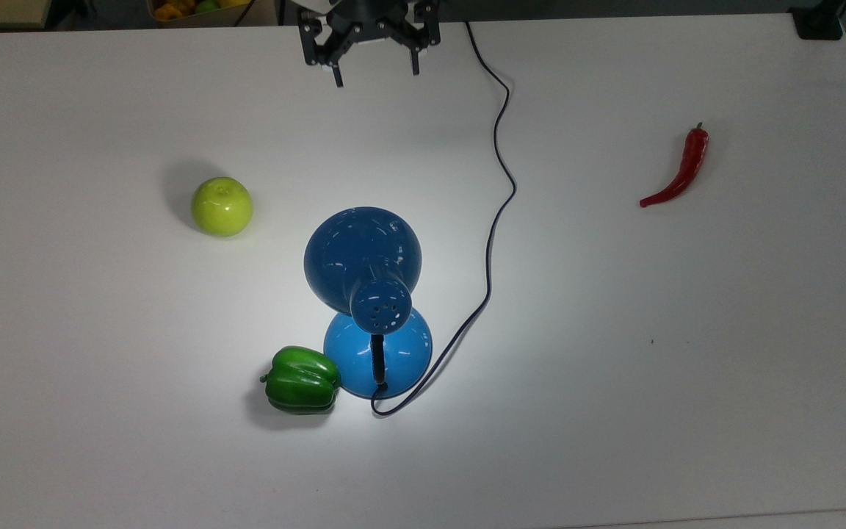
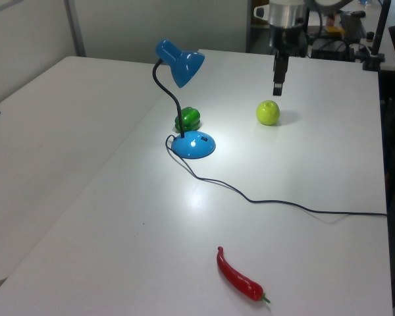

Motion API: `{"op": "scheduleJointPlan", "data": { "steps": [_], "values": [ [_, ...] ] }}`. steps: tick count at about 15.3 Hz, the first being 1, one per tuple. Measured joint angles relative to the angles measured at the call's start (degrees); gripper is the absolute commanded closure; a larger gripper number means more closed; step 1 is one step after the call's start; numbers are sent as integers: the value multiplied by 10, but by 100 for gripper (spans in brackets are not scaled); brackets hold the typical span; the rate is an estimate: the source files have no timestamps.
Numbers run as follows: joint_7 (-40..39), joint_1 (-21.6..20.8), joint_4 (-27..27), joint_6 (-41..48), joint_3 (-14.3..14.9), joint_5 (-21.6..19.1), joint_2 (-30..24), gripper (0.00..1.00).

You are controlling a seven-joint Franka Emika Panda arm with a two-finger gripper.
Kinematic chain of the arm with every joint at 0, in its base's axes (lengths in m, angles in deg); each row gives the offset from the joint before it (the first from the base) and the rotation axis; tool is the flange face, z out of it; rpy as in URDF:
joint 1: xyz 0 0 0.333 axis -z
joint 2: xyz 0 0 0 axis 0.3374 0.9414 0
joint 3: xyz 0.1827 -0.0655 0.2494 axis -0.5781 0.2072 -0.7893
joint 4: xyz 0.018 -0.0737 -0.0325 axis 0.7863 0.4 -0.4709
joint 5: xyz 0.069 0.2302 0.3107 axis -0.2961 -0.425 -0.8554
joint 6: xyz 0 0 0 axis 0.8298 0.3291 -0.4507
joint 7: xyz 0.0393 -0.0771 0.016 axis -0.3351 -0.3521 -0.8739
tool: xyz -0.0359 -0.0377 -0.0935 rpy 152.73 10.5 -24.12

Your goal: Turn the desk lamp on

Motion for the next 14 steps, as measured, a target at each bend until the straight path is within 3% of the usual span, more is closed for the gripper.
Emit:
{"op": "scheduleJointPlan", "data": {
  "steps": [3, 7, 14],
  "values": [
    [33, 1, -46, 59, 0, 0, -14, 0],
    [98, 2, -78, 74, 0, -5, -16, 0],
    [30, 17, -86, 48, 0, -5, -7, 0]
  ]
}}
